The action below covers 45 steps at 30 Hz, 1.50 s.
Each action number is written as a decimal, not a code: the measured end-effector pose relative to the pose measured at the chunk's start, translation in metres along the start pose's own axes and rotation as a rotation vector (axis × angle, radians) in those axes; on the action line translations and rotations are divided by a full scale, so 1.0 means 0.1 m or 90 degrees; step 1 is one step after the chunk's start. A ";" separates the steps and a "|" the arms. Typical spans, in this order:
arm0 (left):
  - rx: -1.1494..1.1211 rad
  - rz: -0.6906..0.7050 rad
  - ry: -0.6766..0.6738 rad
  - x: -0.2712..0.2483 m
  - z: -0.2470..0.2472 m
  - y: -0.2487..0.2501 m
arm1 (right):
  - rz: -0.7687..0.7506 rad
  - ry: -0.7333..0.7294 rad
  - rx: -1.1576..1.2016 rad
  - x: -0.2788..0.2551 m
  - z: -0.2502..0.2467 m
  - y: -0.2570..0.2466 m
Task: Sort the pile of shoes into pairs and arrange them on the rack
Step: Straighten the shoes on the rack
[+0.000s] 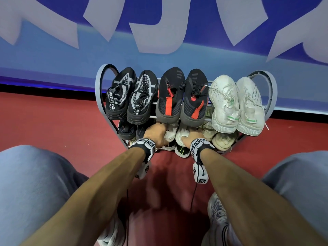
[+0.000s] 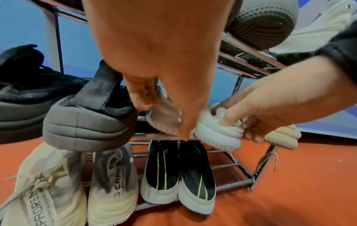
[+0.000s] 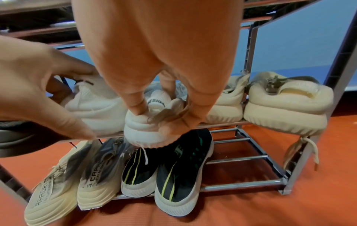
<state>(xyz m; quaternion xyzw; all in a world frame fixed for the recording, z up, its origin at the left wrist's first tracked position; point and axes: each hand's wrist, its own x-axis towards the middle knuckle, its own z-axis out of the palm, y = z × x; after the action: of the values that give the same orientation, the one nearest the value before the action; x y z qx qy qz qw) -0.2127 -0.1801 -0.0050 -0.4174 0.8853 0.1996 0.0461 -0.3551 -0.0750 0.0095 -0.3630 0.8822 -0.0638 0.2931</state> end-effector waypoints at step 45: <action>0.033 -0.059 -0.049 0.08 0.07 0.06 | -0.104 0.022 -0.067 0.24 0.17 0.16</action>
<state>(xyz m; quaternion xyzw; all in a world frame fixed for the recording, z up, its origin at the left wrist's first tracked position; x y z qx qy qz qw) -0.2232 -0.1797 -0.0115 -0.4487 0.8675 0.1902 0.0999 -0.3688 -0.0781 -0.0214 -0.4474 0.8567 -0.0475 0.2520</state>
